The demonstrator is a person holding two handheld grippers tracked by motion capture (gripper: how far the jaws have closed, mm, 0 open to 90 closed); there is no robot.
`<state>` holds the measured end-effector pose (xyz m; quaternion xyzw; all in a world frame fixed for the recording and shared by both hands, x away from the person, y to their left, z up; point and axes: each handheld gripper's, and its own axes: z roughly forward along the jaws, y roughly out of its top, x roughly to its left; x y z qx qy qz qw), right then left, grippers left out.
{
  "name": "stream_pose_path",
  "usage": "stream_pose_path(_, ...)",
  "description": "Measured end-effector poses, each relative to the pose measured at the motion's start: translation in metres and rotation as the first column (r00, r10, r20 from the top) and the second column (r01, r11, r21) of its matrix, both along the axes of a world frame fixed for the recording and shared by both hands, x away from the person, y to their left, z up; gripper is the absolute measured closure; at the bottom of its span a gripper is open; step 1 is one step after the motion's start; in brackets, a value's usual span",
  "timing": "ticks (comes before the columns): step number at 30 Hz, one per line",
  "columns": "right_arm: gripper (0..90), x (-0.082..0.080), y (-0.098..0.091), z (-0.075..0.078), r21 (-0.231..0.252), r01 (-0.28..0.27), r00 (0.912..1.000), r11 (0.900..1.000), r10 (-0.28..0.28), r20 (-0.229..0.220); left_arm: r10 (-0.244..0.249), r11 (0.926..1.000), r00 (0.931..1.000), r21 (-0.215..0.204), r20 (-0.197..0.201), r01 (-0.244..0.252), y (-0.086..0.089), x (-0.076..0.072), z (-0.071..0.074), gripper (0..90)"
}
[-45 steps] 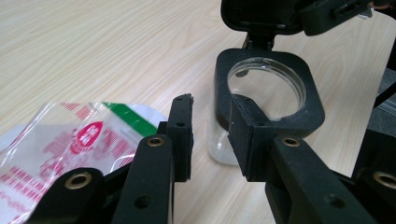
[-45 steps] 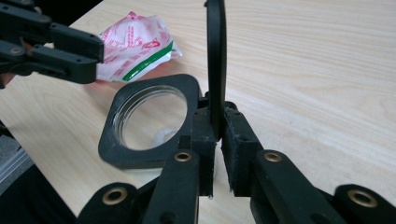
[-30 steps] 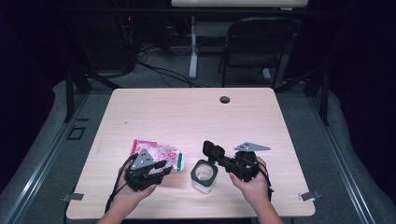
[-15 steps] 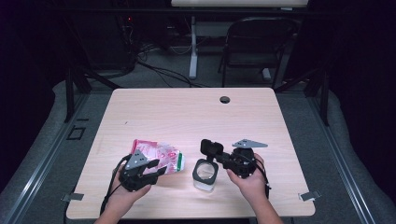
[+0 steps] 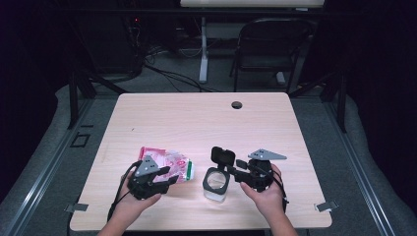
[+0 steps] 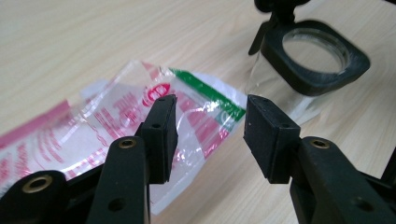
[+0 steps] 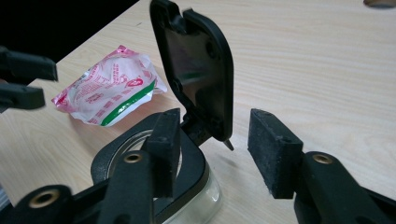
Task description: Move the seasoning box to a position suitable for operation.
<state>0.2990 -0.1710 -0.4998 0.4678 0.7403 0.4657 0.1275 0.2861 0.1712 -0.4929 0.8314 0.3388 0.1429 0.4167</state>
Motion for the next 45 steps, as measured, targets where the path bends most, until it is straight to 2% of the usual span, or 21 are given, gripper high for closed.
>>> stream_pose_path(2, 52.5, -0.002, 0.000, 0.002, -0.009, -0.001, 0.9999, 1.0000, 0.002, 0.011, 0.008, 0.9999, 1.0000, -0.007, 0.004, -0.008, 0.002, -0.001, 0.002, 52.4)
stream_pose_path(3, 52.3, -0.003, 0.000, 0.002, -0.006, 0.003, 0.9999, 1.0000, -0.003, 0.015, 0.018, 0.9997, 0.9998, 0.013, 0.009, -0.018, 0.005, -0.003, 0.002, 51.7)
stream_pose_path(5, 52.2, -0.003, -0.001, 0.001, -0.005, 0.003, 0.9999, 1.0000, -0.003, 0.013, 0.024, 0.9996, 0.9997, 0.017, 0.010, -0.024, 0.008, -0.003, 0.000, 49.6)
stream_pose_path(8, 52.1, -0.006, -0.003, 0.001, 0.006, 0.009, 0.9999, 0.9999, -0.009, 0.013, 0.053, 0.9982, 0.9986, 0.028, -0.005, -0.053, 0.014, -0.007, -0.012, 48.7)
stream_pose_path(9, 51.9, -0.006, -0.004, 0.001, 0.006, 0.009, 0.9999, 0.9999, -0.009, 0.014, 0.060, 0.9975, 0.9982, 0.037, -0.008, -0.060, 0.016, -0.009, -0.017, 47.0)
stream_pose_path(12, 51.3, -0.006, -0.005, 0.000, 0.008, 0.009, 0.9997, 0.9999, -0.009, 0.021, 0.081, 0.9910, 0.9967, 0.106, 0.005, -0.081, 0.018, -0.012, -0.030, 41.5)
stream_pose_path(15, 51.2, -0.005, -0.004, -0.001, 0.006, 0.008, 0.9998, 0.9999, -0.008, 0.015, 0.085, 0.9889, 0.9963, 0.121, 0.013, -0.086, 0.018, -0.013, -0.036, 39.0)
stream_pose_path(18, 51.0, -0.003, -0.004, -0.003, 0.006, 0.006, 1.0000, 1.0000, -0.006, 0.006, 0.070, 0.9833, 0.9971, 0.166, 0.028, -0.074, 0.016, -0.011, -0.047, 38.7)
stream_pose_path(21, 50.8, -0.002, -0.004, -0.004, 0.001, 0.007, 1.0000, 1.0000, -0.007, 0.005, 0.072, 0.9794, 0.9963, 0.185, 0.046, -0.080, 0.015, -0.010, -0.051, 38.7)
stream_pose_path(27, 50.5, -0.002, -0.005, -0.004, 0.007, 0.006, 1.0000, 1.0000, -0.006, 0.006, 0.075, 0.9757, 0.9959, 0.202, 0.052, -0.084, 0.014, -0.009, -0.055, 38.0)
stream_pose_path(28, 50.4, -0.002, -0.004, -0.004, 0.010, 0.008, 0.9999, 0.9999, -0.008, 0.007, 0.074, 0.9724, 0.9954, 0.217, 0.060, -0.086, 0.014, -0.008, -0.057, 38.0)
stream_pose_path(37, 50.4, -0.002, -0.003, -0.006, 0.009, 0.007, 1.0000, 0.9999, -0.007, 0.003, 0.069, 0.9675, 0.9941, 0.238, 0.085, -0.087, 0.008, -0.003, -0.062, 36.8)
stream_pose_path(38, 50.3, -0.002, -0.003, -0.006, 0.007, 0.010, 0.9999, 0.9999, -0.010, 0.004, 0.067, 0.9629, 0.9931, 0.255, 0.097, -0.090, 0.007, -0.002, -0.063, 36.7)
stream_pose_path(41, 50.4, -0.002, -0.002, -0.006, 0.002, 0.007, 1.0000, 1.0000, -0.007, -0.001, 0.067, 0.9613, 0.9925, 0.260, 0.102, -0.092, 0.005, -0.001, -0.064, 36.3)
stream_pose_path(42, 50.4, -0.002, -0.002, -0.006, 0.001, 0.006, 1.0000, 1.0000, -0.006, -0.001, 0.065, 0.9551, 0.9904, 0.280, 0.122, -0.097, 0.004, 0.000, -0.065, 36.3)
stream_pose_path(45, 50.4, -0.004, -0.001, -0.007, 0.008, 0.008, 0.9999, 0.9999, -0.008, 0.006, 0.063, 0.9523, 0.9904, 0.290, 0.123, -0.097, 0.003, 0.001, -0.066, 36.1)
